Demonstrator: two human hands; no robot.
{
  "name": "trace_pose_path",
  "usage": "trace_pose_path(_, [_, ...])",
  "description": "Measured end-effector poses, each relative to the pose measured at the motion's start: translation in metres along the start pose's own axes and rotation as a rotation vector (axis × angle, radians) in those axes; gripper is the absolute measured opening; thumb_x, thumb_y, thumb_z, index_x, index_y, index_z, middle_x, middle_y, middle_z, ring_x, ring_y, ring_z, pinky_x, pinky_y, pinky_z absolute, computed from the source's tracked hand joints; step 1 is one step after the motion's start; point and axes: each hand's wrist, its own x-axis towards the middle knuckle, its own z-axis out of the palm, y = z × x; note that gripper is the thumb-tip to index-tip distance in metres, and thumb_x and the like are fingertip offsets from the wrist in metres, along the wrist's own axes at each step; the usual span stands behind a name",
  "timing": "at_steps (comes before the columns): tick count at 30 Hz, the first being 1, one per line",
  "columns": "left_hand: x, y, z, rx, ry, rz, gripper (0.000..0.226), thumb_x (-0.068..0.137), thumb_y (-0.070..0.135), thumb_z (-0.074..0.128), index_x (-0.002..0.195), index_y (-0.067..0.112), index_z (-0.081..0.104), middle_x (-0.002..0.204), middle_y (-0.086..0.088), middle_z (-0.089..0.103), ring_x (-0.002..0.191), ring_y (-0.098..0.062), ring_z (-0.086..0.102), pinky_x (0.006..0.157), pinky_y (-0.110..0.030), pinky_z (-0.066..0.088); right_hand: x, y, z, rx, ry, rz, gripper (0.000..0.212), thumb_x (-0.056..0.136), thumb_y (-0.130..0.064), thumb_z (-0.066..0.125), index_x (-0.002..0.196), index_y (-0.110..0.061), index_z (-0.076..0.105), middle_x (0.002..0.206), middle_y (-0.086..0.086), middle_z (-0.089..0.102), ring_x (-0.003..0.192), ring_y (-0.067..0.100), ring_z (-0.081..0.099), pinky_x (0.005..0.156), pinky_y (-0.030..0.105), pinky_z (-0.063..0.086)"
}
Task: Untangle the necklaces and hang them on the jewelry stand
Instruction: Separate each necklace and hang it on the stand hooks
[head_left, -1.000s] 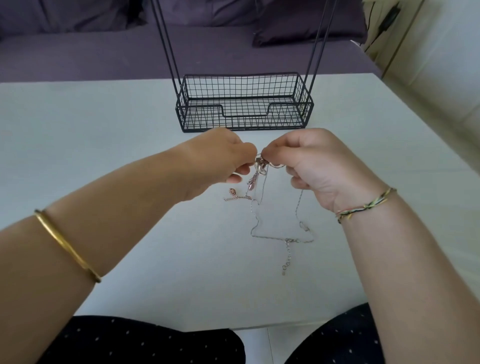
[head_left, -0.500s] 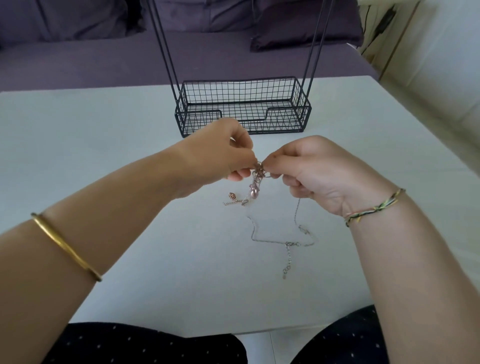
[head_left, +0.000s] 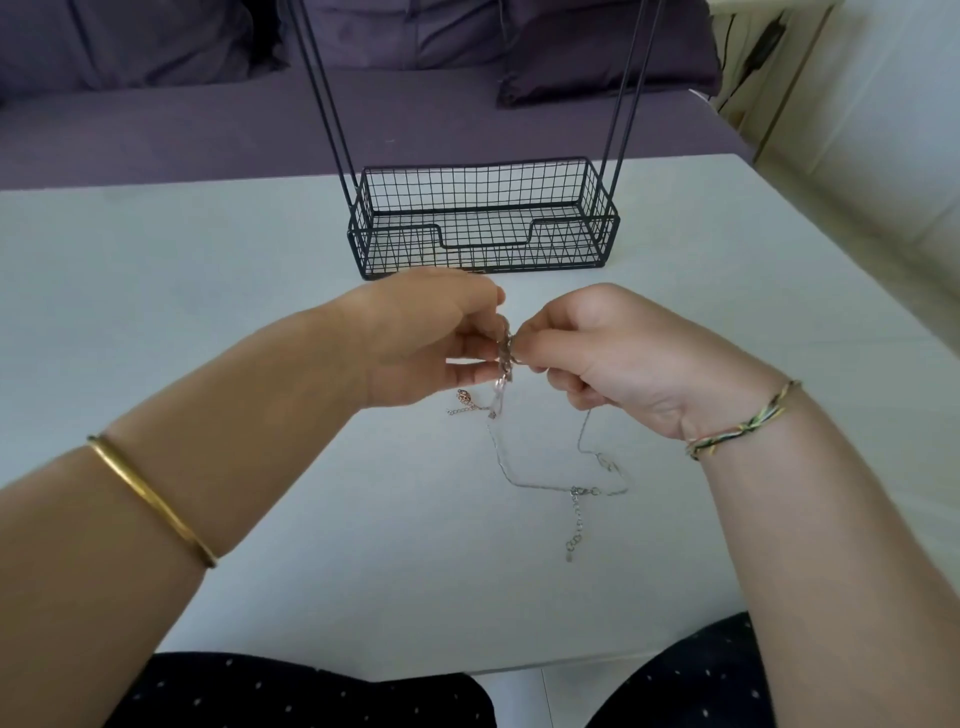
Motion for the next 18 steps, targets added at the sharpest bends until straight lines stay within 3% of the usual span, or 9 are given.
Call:
trace_pose_path(5, [-0.0006,0.0025,0.0035,0.017,-0.041,-0.059,0.018,0.084,-0.002,0.034,0.078,0.011,0.045,0.064,-0.004,0.044,0.058,-0.017,0.041,0.069,-0.031,0.045,-0.001,-0.0006,-0.0041,0.055,0.114,0.014,0.012,0.085,-0.009,0.056,0.074,-0.005,0.058,0.064,0.007,0.046,0.057,0.018,0.038,0.049,0.024,0.033])
trace_pose_path(9, [-0.0005,0.0013,0.0074,0.346,0.007,0.019,0.014,0.089,0.003,0.042,0.086,0.007,0.055,0.073,-0.006,0.047,0.063,-0.016,0.043,0.07,-0.031,0.048,-0.0024,-0.003,-0.0044,0.198,0.151,0.01,0.018,0.086,-0.004,0.054,0.068,-0.006,0.056,0.062,0.003,0.053,0.047,0.01,0.043,0.04,0.016,0.034])
trace_pose_path(12, [-0.0021,-0.0004,0.0051,0.652,0.075,0.116,0.013,0.091,0.015,0.048,0.083,0.013,0.058,0.084,-0.005,0.056,0.073,-0.017,0.054,0.081,-0.034,0.049,-0.0015,-0.0052,-0.003,0.318,0.146,0.028,0.023,0.087,-0.001,0.051,0.065,-0.007,0.053,0.063,0.005,0.059,0.041,0.008,0.041,0.037,0.015,0.029])
trace_pose_path(15, [-0.0021,0.0004,0.004,0.541,0.099,0.119,0.019,0.091,0.011,0.047,0.075,0.015,0.057,0.08,-0.001,0.06,0.073,-0.014,0.057,0.082,-0.032,0.05,-0.0016,-0.0057,-0.0037,0.384,0.145,0.005,0.021,0.087,0.004,0.049,0.068,-0.007,0.05,0.055,0.001,0.059,0.037,0.006,0.034,0.038,0.015,0.022])
trace_pose_path(18, [-0.001,0.0009,0.0039,0.329,0.109,0.04,0.024,0.087,-0.001,0.042,0.069,0.011,0.053,0.073,-0.002,0.061,0.07,-0.015,0.057,0.079,-0.033,0.049,-0.0018,-0.0044,-0.0038,0.312,0.133,-0.015,0.018,0.085,0.005,0.049,0.072,-0.007,0.053,0.058,0.002,0.058,0.04,0.008,0.034,0.038,0.016,0.025])
